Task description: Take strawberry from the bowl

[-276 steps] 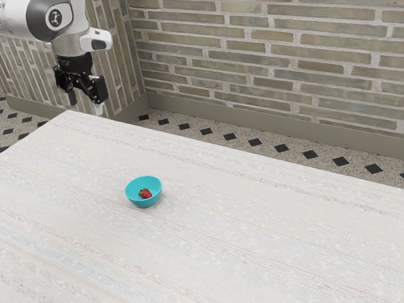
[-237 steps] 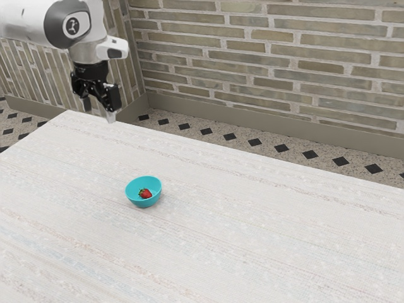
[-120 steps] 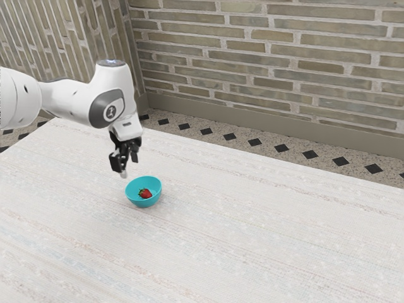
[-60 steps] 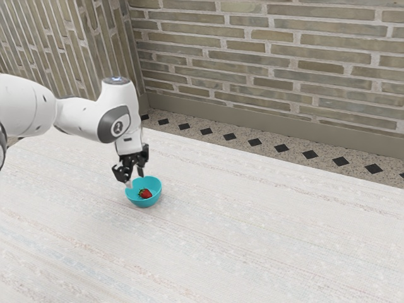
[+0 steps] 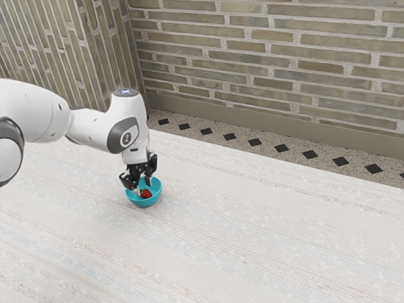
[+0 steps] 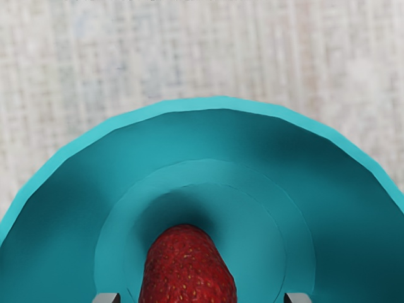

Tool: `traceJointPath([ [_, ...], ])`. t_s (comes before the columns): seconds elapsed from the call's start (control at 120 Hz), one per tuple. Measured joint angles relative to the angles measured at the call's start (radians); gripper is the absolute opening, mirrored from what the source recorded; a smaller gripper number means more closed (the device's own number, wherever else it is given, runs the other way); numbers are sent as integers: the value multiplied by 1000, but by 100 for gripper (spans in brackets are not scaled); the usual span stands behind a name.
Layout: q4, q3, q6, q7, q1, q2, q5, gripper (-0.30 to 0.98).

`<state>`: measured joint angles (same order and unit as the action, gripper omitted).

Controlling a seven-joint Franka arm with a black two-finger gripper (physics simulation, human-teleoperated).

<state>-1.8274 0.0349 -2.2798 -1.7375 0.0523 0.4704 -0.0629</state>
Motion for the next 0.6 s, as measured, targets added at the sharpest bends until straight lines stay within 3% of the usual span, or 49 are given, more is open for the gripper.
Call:
traceJointPath([
  [0.367, 5, -10, -22, -30, 3, 43, 6, 29],
  [0.6, 4, -10, -37, -38, 8, 37, 22, 5],
])
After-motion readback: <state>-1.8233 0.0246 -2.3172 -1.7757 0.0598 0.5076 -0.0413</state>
